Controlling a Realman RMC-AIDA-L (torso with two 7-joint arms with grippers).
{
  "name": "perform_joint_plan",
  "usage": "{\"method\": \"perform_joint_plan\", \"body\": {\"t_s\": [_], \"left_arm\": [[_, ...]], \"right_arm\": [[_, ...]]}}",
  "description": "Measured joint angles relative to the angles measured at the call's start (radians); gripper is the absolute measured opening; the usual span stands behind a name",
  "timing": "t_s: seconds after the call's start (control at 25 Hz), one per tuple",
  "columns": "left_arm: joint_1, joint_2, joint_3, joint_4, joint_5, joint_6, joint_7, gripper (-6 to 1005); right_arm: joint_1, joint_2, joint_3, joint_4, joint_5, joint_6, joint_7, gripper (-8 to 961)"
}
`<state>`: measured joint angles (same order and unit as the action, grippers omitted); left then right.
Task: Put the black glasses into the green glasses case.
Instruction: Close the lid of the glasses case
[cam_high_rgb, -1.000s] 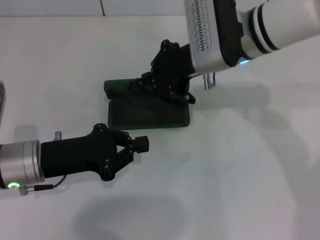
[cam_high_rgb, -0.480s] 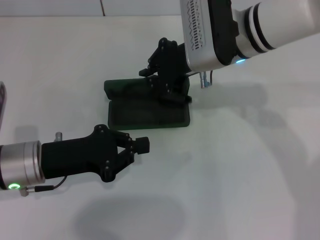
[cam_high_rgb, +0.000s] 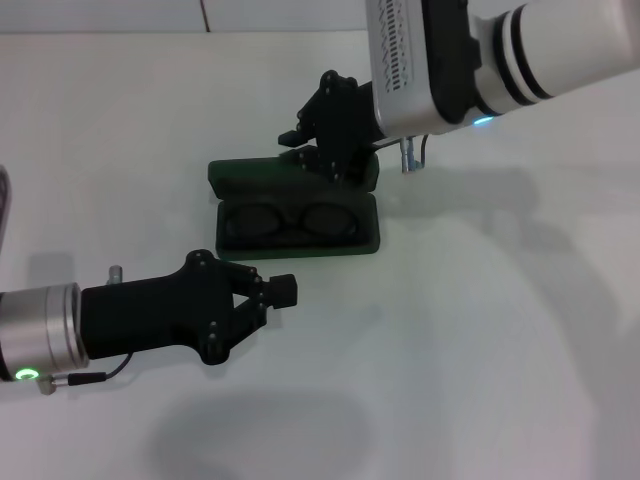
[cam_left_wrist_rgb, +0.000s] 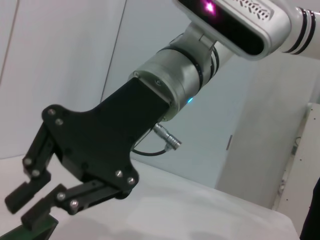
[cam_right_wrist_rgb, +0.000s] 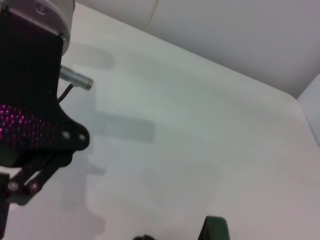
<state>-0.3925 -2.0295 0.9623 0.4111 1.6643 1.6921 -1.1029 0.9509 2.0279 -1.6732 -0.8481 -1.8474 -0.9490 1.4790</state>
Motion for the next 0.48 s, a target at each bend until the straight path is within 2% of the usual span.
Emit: {"method": "perform_joint_plan", "body": {"t_s": [0.16,0.48], "left_arm": [[0.001,0.001,-0.002,0.000,0.000,-0.007,0.000,55],[-0.014,-0.006,0.001,0.000,0.000,-0.104,-0.013,57]], "right_arm": [[-0.058,-0.004,0.066,-0.050,0.042,-0.049,0.005,151],[-0.249,-0.009,0.403,-0.087,0.096,-0.305,-0.008,209]]}}
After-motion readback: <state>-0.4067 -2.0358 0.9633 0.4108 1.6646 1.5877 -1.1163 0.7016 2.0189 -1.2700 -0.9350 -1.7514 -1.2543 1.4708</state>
